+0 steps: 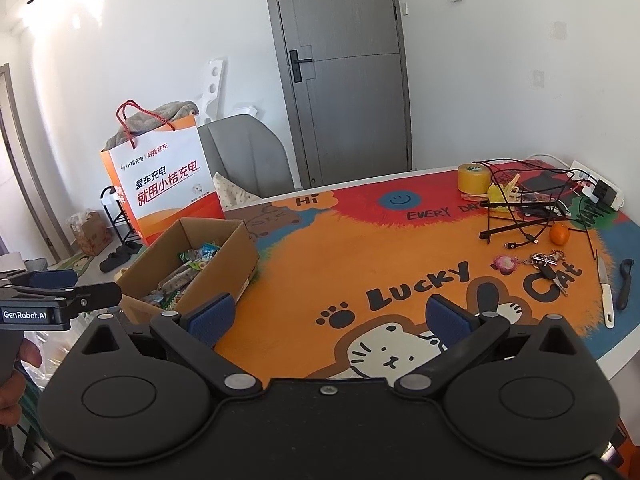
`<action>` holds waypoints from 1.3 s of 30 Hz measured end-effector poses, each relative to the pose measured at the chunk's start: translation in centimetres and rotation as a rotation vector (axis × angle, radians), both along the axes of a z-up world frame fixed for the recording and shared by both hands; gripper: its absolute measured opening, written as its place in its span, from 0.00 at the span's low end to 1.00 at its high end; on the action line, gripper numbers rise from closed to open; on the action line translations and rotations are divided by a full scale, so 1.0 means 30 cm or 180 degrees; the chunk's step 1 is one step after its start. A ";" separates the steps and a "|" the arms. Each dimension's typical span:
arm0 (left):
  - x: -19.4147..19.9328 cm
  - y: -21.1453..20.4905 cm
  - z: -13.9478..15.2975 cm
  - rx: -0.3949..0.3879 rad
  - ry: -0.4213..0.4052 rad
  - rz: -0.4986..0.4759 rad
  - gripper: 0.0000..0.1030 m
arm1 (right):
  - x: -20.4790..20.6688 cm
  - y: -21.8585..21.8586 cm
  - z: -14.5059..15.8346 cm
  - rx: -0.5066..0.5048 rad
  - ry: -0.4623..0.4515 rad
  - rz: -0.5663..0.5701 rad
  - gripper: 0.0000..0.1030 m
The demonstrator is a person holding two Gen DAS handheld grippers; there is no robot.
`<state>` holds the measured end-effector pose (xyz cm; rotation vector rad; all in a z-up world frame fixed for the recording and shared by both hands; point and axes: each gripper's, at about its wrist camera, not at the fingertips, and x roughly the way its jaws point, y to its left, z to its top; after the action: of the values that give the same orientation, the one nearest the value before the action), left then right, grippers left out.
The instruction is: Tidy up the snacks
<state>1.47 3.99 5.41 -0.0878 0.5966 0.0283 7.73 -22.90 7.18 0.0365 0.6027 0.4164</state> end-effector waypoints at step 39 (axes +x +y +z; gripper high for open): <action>0.000 -0.009 -0.001 -0.0031 -0.0008 -0.0017 1.00 | 0.002 0.011 -0.012 -0.0037 0.0052 0.0064 1.00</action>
<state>1.48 3.73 5.37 -0.0955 0.5946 0.0201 7.78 -22.58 6.81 0.0227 0.6220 0.4323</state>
